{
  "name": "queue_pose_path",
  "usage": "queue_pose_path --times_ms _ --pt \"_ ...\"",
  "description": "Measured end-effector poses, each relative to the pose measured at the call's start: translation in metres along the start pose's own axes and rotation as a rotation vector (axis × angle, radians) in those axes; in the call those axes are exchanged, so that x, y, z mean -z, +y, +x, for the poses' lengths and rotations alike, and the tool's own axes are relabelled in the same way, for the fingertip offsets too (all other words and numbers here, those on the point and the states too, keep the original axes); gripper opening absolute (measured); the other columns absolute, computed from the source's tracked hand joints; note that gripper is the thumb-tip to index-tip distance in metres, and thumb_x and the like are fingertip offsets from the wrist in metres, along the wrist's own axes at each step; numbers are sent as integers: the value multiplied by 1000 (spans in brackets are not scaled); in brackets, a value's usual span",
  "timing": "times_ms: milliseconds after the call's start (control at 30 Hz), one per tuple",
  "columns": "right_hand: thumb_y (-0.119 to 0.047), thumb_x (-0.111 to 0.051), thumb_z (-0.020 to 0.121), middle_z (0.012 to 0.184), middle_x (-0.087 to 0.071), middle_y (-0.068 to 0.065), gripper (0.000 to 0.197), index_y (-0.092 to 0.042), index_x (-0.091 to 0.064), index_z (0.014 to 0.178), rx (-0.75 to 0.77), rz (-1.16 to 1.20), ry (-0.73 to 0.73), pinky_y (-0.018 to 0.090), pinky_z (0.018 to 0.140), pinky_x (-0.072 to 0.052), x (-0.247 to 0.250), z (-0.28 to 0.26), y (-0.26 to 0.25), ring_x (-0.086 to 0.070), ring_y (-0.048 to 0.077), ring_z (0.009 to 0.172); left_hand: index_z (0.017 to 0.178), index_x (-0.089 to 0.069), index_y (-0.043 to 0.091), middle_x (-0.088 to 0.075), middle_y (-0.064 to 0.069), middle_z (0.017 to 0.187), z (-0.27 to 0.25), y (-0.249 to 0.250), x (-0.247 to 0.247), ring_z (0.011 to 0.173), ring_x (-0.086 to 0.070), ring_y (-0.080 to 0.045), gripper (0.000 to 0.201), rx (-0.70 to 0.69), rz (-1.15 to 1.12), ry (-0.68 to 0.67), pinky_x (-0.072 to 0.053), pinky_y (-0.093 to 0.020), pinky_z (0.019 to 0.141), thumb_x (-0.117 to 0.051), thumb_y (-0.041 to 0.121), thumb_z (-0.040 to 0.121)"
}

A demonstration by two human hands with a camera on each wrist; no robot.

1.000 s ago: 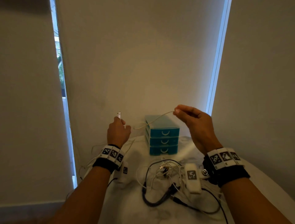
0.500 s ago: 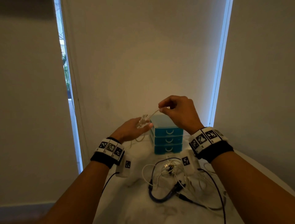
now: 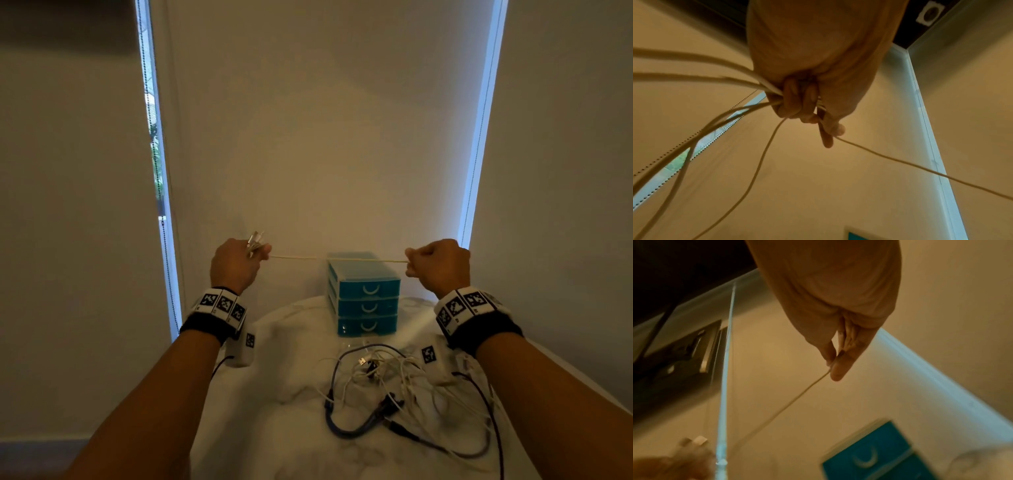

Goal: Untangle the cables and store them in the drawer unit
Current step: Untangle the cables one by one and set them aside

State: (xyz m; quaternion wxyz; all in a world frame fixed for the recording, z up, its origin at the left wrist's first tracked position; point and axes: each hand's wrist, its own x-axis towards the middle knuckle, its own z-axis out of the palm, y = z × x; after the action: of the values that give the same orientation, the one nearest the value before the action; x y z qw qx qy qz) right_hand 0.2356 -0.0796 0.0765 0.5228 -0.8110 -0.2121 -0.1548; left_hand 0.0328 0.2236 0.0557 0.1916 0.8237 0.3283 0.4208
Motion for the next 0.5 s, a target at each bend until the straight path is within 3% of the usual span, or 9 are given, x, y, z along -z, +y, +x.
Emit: queue_pose_path --times_ms 67,133,200,267,367,433,500 --pt "-27 -80 96 74 -80 3 18 -10 -81 93 -4 195 -18 27 87 -60 -6 -9 -12 -79 12 72 109 -82 16 -64 -20 117 1 -6 -8 105 -67 -43 29 43 66 3 -50 -42 83 -69 40 100" --pt "-24 -84 93 76 -81 4 15 -10 -80 92 -21 371 -86 22 78 -61 -17 -24 -29 -80 10 70 113 -80 10 -62 -24 123 -1 -4 -12 104 -67 -45 36 82 97 -23 -52 -44 86 -61 40 103" --pt "-20 -86 91 79 -82 6 13 -7 -82 91 -51 420 -174 21 71 -64 -34 -37 -38 -80 10 71 103 -81 8 -72 -22 110 -5 9 -6 99 -69 -42 47 89 31 34 -50 -39 80 -55 47 103" --pt "-10 -84 91 85 -82 10 8 -2 -82 92 -81 369 -326 20 66 -63 -52 -47 -39 -79 10 71 95 -83 16 -75 -11 94 -14 29 3 91 -68 -33 55 24 -128 75 -45 -35 76 -48 57 105" --pt "4 -75 95 100 -79 25 9 11 -76 102 -133 417 -592 24 75 -66 -69 -64 -38 -81 23 82 91 -78 19 -59 11 75 -37 63 4 70 -51 -12 61 -6 -653 -151 -40 -32 65 -45 69 103" --pt "4 -74 96 100 -79 28 11 11 -73 105 -120 508 -600 31 83 -67 -67 -68 -38 -81 34 93 94 -71 17 -47 10 73 -50 80 -9 64 -39 -8 62 12 -813 -325 -33 -28 60 -40 69 105" --pt "-6 -79 96 93 -81 22 18 8 -74 106 -98 551 -521 29 81 -67 -58 -66 -35 -81 32 94 97 -65 24 -52 5 84 -63 86 -28 72 -43 -9 59 -4 -781 -414 -37 -29 70 -29 70 106"
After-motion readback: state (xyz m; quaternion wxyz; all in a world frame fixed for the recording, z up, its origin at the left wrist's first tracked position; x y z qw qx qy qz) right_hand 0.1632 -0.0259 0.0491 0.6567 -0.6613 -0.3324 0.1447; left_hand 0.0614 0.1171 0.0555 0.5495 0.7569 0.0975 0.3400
